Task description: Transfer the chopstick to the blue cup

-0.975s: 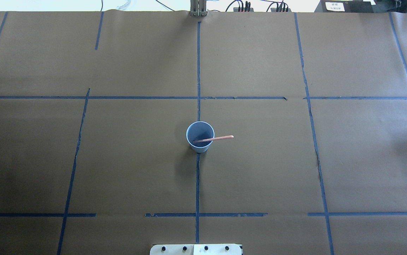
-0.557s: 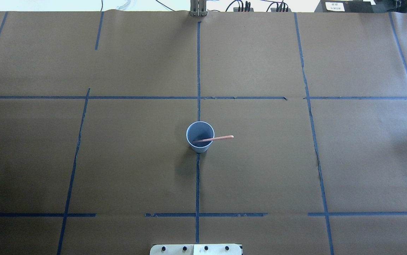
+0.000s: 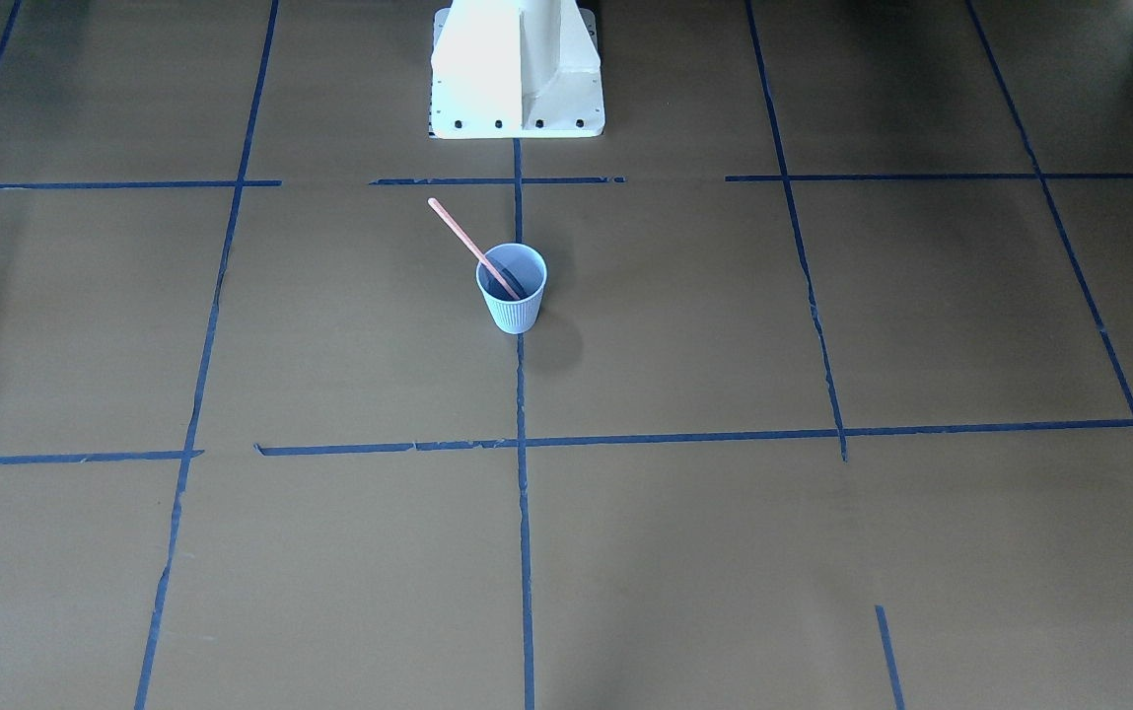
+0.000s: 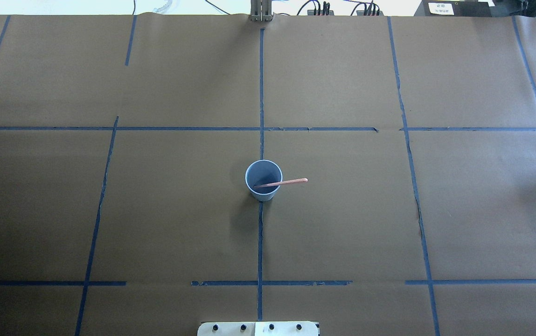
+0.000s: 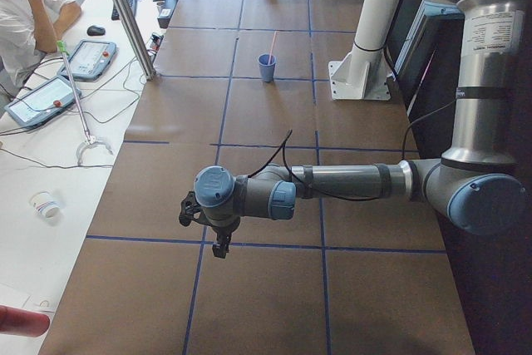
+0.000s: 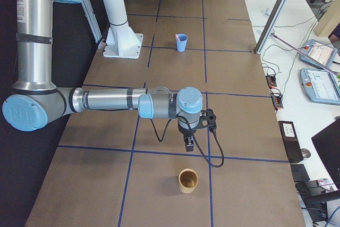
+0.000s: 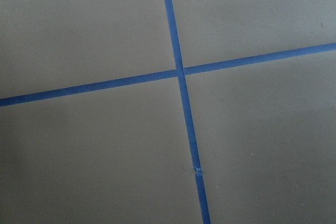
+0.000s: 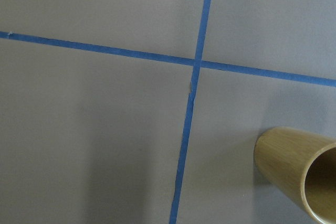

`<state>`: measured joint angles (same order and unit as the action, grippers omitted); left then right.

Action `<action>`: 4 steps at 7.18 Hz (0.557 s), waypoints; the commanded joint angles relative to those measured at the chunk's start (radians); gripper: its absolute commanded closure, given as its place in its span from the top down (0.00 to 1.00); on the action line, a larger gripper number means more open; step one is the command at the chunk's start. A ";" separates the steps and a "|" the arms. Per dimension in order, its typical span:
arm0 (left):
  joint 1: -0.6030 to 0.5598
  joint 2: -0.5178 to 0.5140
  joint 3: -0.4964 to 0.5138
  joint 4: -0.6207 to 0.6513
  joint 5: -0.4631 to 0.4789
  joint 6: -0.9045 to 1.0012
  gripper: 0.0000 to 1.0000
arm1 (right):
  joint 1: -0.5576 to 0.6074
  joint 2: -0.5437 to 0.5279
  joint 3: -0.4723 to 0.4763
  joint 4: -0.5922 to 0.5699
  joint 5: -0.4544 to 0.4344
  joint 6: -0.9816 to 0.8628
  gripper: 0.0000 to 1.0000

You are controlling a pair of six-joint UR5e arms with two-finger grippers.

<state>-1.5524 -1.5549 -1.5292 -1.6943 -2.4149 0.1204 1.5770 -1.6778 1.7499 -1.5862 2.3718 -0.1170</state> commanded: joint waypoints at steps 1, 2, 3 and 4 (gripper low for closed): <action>0.000 0.007 0.035 -0.013 0.022 -0.001 1.00 | -0.012 -0.011 0.019 -0.006 -0.008 -0.007 1.00; -0.001 0.007 0.047 -0.016 0.014 0.007 1.00 | -0.037 -0.013 0.023 -0.008 -0.006 -0.010 1.00; 0.000 0.004 0.040 -0.025 0.011 0.007 1.00 | -0.041 -0.019 0.019 -0.005 -0.005 -0.012 1.00; 0.000 0.001 0.044 -0.069 0.017 0.001 1.00 | -0.041 -0.020 0.019 -0.002 -0.003 -0.004 1.00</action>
<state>-1.5528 -1.5508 -1.4883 -1.7274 -2.4010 0.1249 1.5404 -1.6945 1.7699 -1.5908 2.3667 -0.1259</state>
